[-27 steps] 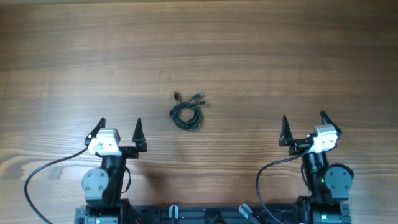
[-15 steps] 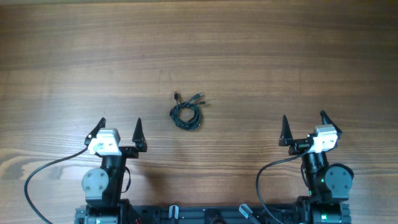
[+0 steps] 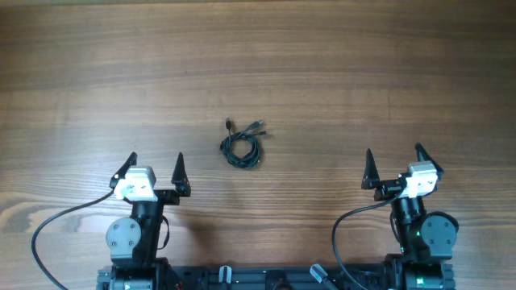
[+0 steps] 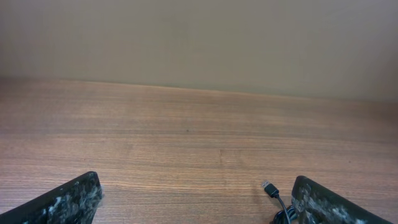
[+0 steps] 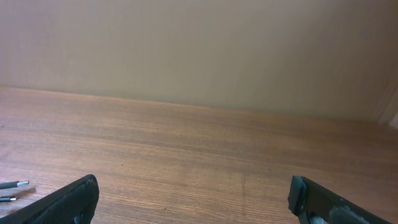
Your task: Untangle cables
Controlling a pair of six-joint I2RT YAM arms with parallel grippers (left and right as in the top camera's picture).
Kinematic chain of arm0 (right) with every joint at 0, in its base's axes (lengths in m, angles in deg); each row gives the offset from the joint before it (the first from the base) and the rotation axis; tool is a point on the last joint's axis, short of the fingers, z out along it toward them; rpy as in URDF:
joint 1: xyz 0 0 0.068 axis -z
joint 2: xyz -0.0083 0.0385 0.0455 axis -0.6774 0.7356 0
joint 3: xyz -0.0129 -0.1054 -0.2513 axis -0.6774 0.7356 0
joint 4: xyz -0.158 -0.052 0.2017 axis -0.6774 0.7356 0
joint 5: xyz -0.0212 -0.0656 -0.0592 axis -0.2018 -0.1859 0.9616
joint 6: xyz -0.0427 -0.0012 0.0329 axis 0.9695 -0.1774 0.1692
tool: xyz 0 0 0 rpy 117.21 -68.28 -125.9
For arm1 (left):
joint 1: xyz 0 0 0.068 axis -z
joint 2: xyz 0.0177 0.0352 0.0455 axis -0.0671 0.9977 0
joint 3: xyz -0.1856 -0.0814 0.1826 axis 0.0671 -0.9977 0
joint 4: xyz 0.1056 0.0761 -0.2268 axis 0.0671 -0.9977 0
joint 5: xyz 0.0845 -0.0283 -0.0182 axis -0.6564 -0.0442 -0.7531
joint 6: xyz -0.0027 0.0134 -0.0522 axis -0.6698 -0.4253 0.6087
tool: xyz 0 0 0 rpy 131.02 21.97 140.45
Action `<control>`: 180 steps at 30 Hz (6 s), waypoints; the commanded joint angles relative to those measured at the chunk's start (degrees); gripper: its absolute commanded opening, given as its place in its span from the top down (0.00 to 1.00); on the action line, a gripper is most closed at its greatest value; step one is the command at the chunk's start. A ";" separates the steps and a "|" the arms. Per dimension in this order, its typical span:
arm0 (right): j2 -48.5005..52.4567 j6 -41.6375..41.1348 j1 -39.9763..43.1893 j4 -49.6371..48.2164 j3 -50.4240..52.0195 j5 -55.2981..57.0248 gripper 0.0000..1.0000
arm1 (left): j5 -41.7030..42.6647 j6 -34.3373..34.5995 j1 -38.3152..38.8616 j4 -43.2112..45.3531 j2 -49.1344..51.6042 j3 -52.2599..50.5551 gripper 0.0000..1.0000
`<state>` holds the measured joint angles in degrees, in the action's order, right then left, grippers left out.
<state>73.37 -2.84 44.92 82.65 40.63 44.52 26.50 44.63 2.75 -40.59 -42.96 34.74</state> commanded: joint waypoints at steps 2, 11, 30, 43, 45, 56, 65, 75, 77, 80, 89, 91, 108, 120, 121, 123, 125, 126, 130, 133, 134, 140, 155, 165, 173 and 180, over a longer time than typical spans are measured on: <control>-0.42 0.48 -0.07 -0.20 0.04 1.16 0.00 | 0.66 -0.87 0.22 -0.07 -0.31 -0.37 0.00; -0.42 0.50 -0.07 -0.22 0.04 1.18 0.00 | 0.66 -0.85 0.22 -0.07 -0.31 -0.37 0.00; -0.42 0.48 -0.07 -0.20 0.04 1.16 0.00 | 0.66 -0.85 0.22 -0.07 -0.31 -0.37 0.00; -0.42 0.50 -0.09 -0.20 0.04 1.16 0.00 | 0.07 -1.31 0.20 2.62 -0.31 -0.37 0.00; -0.42 0.50 -0.09 -0.22 0.04 1.16 0.00 | -0.48 -1.36 0.20 5.57 -0.31 -0.37 0.00; -0.42 0.50 -0.07 -0.20 0.04 1.16 0.00 | 10.78 6.71 0.22 13.44 3.61 6.45 0.00; -0.42 0.50 -0.09 -0.22 0.04 1.16 0.00 | 18.43 16.52 0.55 1.42 33.88 29.97 0.00; -0.42 0.48 -0.07 -0.22 0.04 1.16 0.00 | 27.65 17.27 10.29 -3.04 65.22 42.27 0.00; -0.42 0.50 -0.07 -0.22 0.04 1.16 0.00 | 28.65 19.58 11.63 -3.02 69.46 42.27 0.00; -0.42 0.50 -0.07 -0.22 0.04 1.16 0.00 | 28.24 20.72 13.35 -3.72 75.93 42.27 0.32; -0.42 0.50 -0.09 -0.20 0.04 1.18 0.00 | -3.89 34.14 21.51 -15.72 82.18 42.27 0.44; -0.42 0.50 -0.07 -0.22 0.04 1.16 0.00 | -7.13 36.87 23.21 -15.63 84.78 42.27 0.48; -0.42 0.50 -0.07 -0.20 0.04 1.18 0.00 | -7.21 35.74 24.15 -14.78 78.25 45.44 0.96; -0.26 6.47 -0.07 -0.24 0.04 1.77 0.00 | 0.50 0.39 24.15 -17.79 70.14 45.44 0.96; -0.26 6.25 -0.09 -0.28 0.04 0.07 0.00 | 0.48 0.42 24.13 -17.73 70.14 45.44 0.96; -0.26 6.25 -0.09 -1.44 0.04 -7.48 0.00 | 0.46 1.51 24.13 -17.79 70.14 45.44 0.96; -0.26 3.10 -0.09 -3.21 0.04 -22.71 0.00 | 0.44 5.90 24.13 -17.79 70.14 45.44 0.96; -0.26 -0.11 -0.09 -4.44 0.04 -32.85 0.00 | 0.46 8.28 24.13 -17.79 70.14 45.44 0.96; -0.26 -19.78 -0.09 -16.09 0.04 -63.06 0.00 | 0.46 14.69 24.13 -17.75 70.14 45.44 0.96; -0.26 -37.55 -0.07 -27.80 0.04 -69.90 0.00 | 0.48 16.31 24.13 -17.35 70.14 45.44 0.96; -0.26 -41.24 -0.09 -30.84 0.04 -65.11 0.00 | 0.48 16.33 24.13 -17.35 70.14 45.44 0.96; 2.78 -46.18 -0.07 -23.32 -0.70 -31.95 0.00 | 0.46 18.86 24.13 -16.87 70.14 45.44 0.96; 60.28 -63.45 -0.07 -15.02 -33.38 -58.71 0.00 | 0.00 23.37 24.13 -12.52 70.18 45.44 0.96; 78.36 -76.50 -19.28 -29.73 -33.38 -36.76 0.00 | -11.23 39.54 24.15 -11.50 70.01 45.44 0.96; 78.36 -76.37 -35.82 -27.34 -33.40 0.39 0.01 | -8.76 39.89 29.07 -13.44 70.03 45.44 0.96; 78.34 -76.04 -35.80 -28.48 -33.40 0.52 0.21 | -8.76 25.79 37.29 -13.88 70.03 45.44 0.96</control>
<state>151.36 -78.92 9.08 54.57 7.75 42.23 17.63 78.92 37.43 -54.54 27.79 79.06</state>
